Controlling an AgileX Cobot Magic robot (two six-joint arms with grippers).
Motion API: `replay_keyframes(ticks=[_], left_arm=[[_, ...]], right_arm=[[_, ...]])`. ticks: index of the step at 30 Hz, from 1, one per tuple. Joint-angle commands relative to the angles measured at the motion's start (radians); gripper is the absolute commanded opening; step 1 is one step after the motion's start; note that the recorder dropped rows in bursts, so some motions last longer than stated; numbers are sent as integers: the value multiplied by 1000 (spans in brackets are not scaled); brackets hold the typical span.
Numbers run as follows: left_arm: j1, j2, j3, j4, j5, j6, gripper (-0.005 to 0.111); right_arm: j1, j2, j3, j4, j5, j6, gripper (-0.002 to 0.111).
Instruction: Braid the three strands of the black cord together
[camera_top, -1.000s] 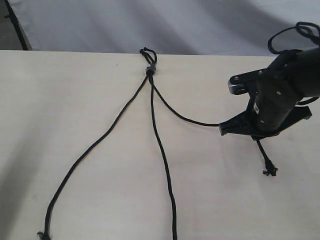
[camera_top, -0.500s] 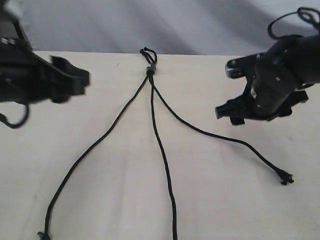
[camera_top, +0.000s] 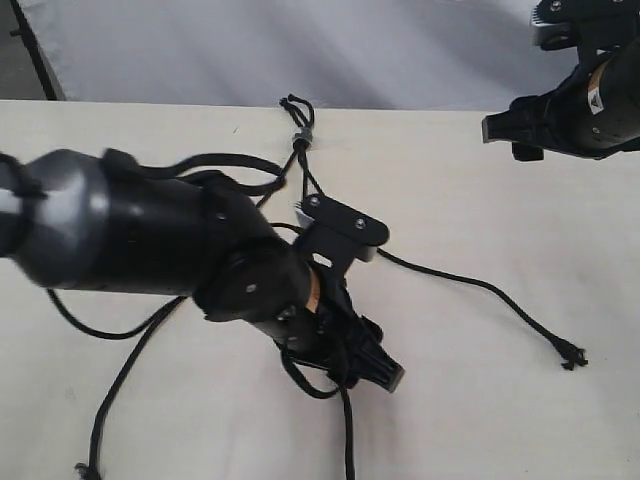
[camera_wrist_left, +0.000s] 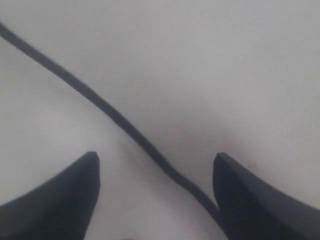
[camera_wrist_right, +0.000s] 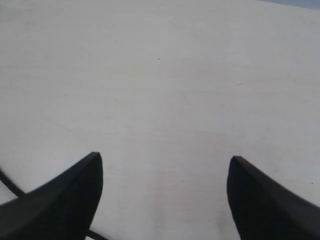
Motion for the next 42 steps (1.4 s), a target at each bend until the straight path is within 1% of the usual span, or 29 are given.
replay_keyframes(ticks=[1, 3, 6, 8, 10, 13, 15, 16, 18, 21, 23, 26, 27, 30, 32, 34, 35, 38, 41, 42], left_arm=[[-22, 99, -99, -42, 59, -23, 62], [-28, 130, -125, -48, 80, -23, 61], [-28, 174, -162, -49, 153, -23, 58], [-28, 193, -174, -49, 196, -26, 54], [-28, 199, -174, -49, 212, -26, 44], [-28, 200, -174, -49, 232, -7, 22], [-28, 196, -174, -49, 243, 53, 6], [-24, 188, -174, -49, 250, 87, 0], [-12, 162, -174, -45, 269, 122, 0], [44, 81, -174, 54, 321, 124, 0], [100, 23, -174, 127, 358, 75, 0], [211, -62, -171, 208, 400, 27, 0], [265, -84, -163, 220, 401, 27, 0], [396, -110, -117, 222, 396, 27, 0], [474, -108, -78, 222, 359, 27, 0], [541, -97, -25, 220, 275, 27, 0], [576, -84, 13, 220, 209, 27, 0], [614, -53, 91, 205, 95, 35, 0], [610, -19, 141, 194, 47, 41, 0], [603, -12, 150, 160, 43, 41, 0]], right_arm=[[-7, -6, 2, -15, -25, 3, 66], [-7, -6, 2, -15, -25, 3, 66], [-7, -6, 2, -15, -30, 1, 66], [-7, -6, 2, -15, -32, 1, 66], [-7, -6, 2, -15, -32, 1, 66], [-7, -6, 2, -15, -32, 1, 66], [-7, -6, 2, -15, -32, 1, 66], [-7, -6, 2, -15, -32, 1, 66], [-7, -6, 2, -15, -32, 1, 66], [-7, -6, 2, -15, -32, 1, 66], [-7, -6, 2, -15, -32, 1, 66], [-7, -6, 2, -15, -32, 1, 66], [-7, -4, 3, -15, -32, 1, 66], [-7, -2, 3, -15, -37, 1, 66], [-7, 0, 3, -15, -51, 1, 66], [-7, 4, 3, -15, -65, 1, 66], [-7, 7, 3, -15, -64, 1, 66], [-7, 20, 3, -15, -75, -3, 66], [-7, 31, 3, -15, -83, -5, 66], [-7, 34, 3, -15, -83, -5, 66]])
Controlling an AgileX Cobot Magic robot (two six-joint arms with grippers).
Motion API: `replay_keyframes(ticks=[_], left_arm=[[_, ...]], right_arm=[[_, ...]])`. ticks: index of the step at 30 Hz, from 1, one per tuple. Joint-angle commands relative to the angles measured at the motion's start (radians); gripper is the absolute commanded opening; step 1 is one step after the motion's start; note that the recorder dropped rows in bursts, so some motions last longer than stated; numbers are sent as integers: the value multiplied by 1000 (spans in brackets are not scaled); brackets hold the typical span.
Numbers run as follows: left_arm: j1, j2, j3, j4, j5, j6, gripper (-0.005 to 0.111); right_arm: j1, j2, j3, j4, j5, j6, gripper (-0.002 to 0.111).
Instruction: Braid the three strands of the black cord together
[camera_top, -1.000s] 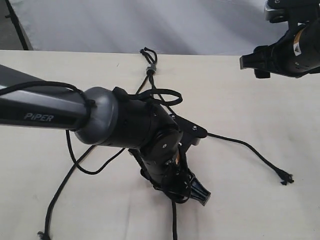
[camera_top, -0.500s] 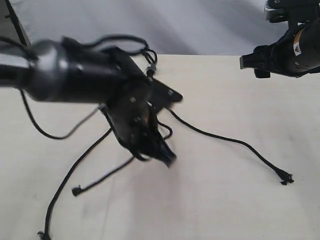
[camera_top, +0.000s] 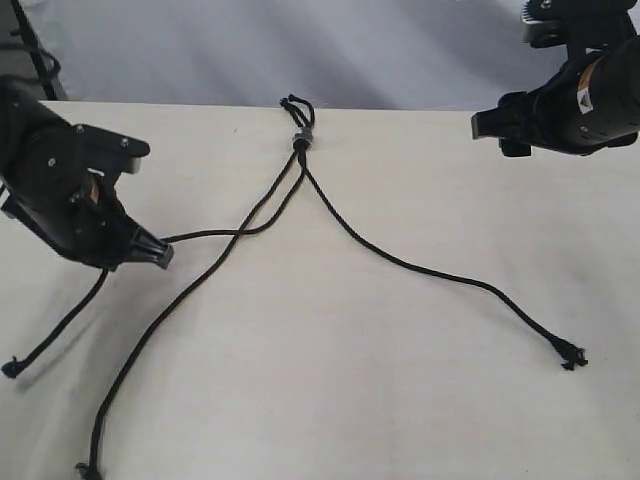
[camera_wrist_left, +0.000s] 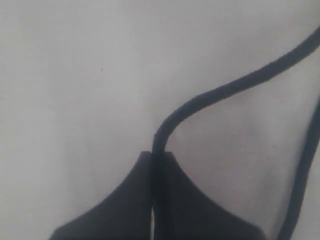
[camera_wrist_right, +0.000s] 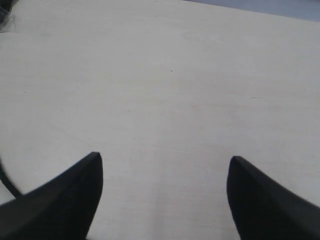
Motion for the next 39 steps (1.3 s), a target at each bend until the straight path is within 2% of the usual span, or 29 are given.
replay_keyframes(ticks=[1, 3, 6, 9, 11, 12, 13, 15, 16, 18, 21, 22, 25, 28, 33, 39], left_arm=[[-15, 36, 58, -106, -72, 14, 0], [-42, 40, 74, -188, -74, 58, 0], [-127, 40, 90, -329, -74, 146, 0], [-253, 40, 90, -455, -72, 204, 0], [-362, 40, 78, -514, -77, 257, 0], [-406, 40, 67, -516, -77, 272, 0], [-505, 36, 32, -503, -77, 290, 0], [-568, 0, -34, -416, -39, 280, 0], [-566, -20, -49, -391, -18, 261, 0], [-518, -96, -59, -278, 13, 158, 0], [-389, -195, -57, -98, 160, -25, 0], [-343, -220, -42, -49, 170, -69, 0], [-235, -274, 36, 36, 136, -184, 0], [-155, -287, 152, 38, -3, -208, 0], [-115, -287, 246, 38, -132, -208, 0], [-100, -287, 303, 41, -177, -235, 0]], right_arm=[[-7, 11, 3, -7, -16, -7, 66], [-3, 11, 3, -7, -16, -7, 66], [-3, 11, 3, -7, -18, -7, 66], [-3, 11, 3, -5, -18, -7, 66], [-3, 11, 3, -5, -18, -7, 66], [-3, 11, 3, -5, -18, -7, 66], [-3, 11, 3, -5, -18, -7, 66], [-3, 11, 3, -5, -14, -7, 66], [-3, 11, 3, -5, -14, -7, 66], [-3, 11, 3, -5, -14, -7, 66], [-3, 11, 3, -12, -18, -7, 66], [-3, 11, 3, -12, -18, -7, 66], [-3, 11, 3, -12, -18, -7, 66], [-3, 11, 3, -12, -26, -7, 66], [-3, 11, 3, 15, -27, -7, 66], [-1, 11, 3, 40, -35, -7, 66]])
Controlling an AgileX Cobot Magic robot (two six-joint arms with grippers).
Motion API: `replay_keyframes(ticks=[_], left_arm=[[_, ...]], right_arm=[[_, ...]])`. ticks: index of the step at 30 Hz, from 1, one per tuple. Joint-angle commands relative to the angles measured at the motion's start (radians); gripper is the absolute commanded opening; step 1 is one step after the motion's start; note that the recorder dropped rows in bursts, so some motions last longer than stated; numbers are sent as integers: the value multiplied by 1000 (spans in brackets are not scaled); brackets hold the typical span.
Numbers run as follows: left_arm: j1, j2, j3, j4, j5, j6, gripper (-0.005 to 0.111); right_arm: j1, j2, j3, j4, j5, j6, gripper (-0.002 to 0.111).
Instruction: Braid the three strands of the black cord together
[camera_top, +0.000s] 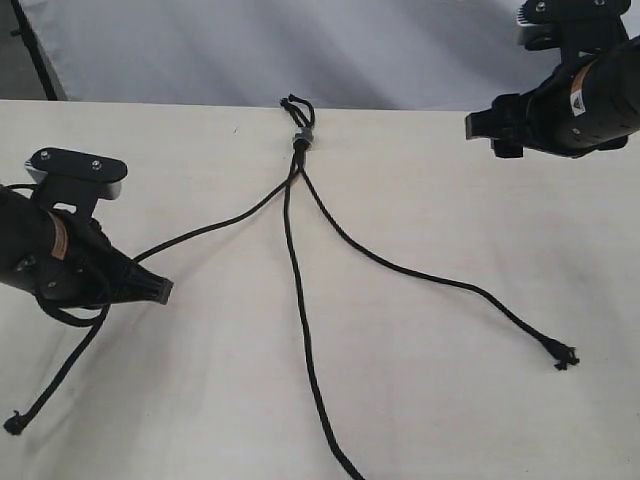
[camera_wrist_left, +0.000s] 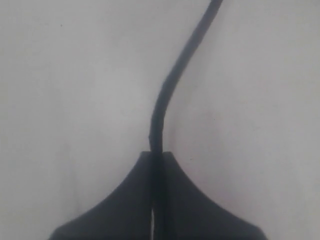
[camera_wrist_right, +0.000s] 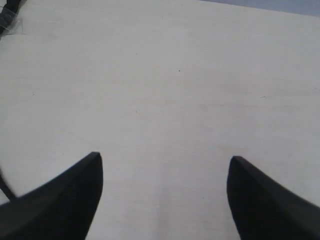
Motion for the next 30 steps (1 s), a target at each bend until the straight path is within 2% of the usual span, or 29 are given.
replay_keyframes(ticks=[1, 8, 14, 18, 26, 30], left_arm=[[5, -9, 38, 7, -39, -60, 0], [5, -9, 77, 7, -46, -96, 0], [5, -9, 112, 9, -45, -119, 0], [5, -9, 125, 9, -65, -119, 3], [5, -9, 158, 9, -112, -119, 48], [5, -9, 158, 9, -112, -119, 56]], right_arm=[[2, -1, 3, 19, -8, -7, 66], [111, -1, 3, 134, 47, -149, 66], [293, 27, 3, 294, 101, -315, 66], [422, 69, 1, 311, 114, -331, 66], [622, 171, 1, 364, 163, -331, 66], [686, 246, 1, 409, 184, -333, 66]])
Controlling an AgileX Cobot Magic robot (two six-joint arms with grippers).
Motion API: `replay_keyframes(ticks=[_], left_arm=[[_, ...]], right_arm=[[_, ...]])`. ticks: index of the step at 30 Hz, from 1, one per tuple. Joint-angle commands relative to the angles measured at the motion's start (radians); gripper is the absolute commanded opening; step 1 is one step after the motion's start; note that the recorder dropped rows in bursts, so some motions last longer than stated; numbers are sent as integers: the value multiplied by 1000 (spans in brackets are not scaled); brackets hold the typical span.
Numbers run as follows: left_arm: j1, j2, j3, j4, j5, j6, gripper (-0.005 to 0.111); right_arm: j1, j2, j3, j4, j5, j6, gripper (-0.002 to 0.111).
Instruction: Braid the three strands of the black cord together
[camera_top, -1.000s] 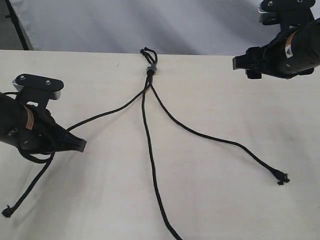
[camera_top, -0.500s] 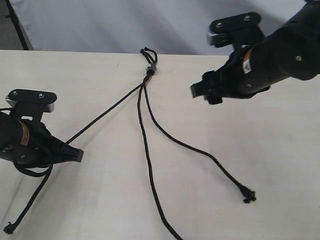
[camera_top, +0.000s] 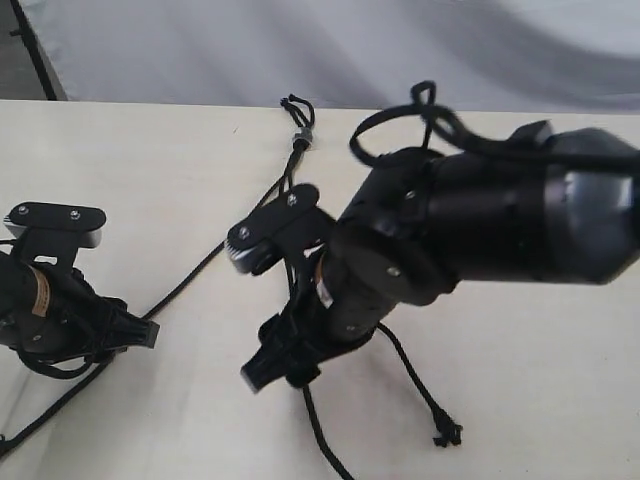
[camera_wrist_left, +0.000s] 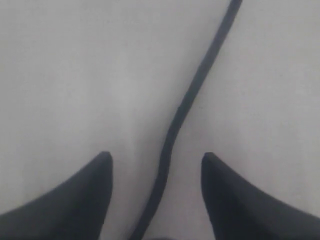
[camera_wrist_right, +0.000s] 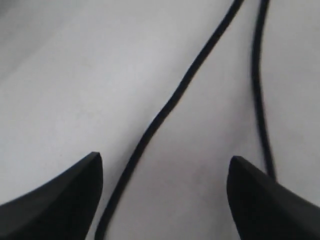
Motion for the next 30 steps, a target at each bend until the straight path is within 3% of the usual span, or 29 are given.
replay_keyframes(ticks=[1, 4, 6, 13, 16, 22, 24, 30], left_arm=[[3, -7, 7, 2, -3, -7, 56], [3, -7, 7, 2, -3, -7, 56], [3, -7, 7, 2, -3, -7, 56], [3, -7, 7, 2, -7, -2, 56], [3, -7, 7, 2, -7, -2, 56], [3, -7, 7, 2, -3, -2, 56], [3, -7, 7, 2, -3, -2, 56], [3, -7, 7, 2, -12, -2, 56]], right_arm=[[65, 80, 1, 42, 35, -9, 66], [79, 145, 1, 39, 40, -33, 63], [79, 177, 1, 39, 36, -33, 55], [79, 183, -9, 39, 50, -60, 0], [77, 119, -58, -3, 127, -93, 0], [-1, -51, -133, -365, 217, 74, 0], [-82, -86, -133, -394, 217, 103, 0], [-347, -42, -72, -248, 126, 103, 0]])
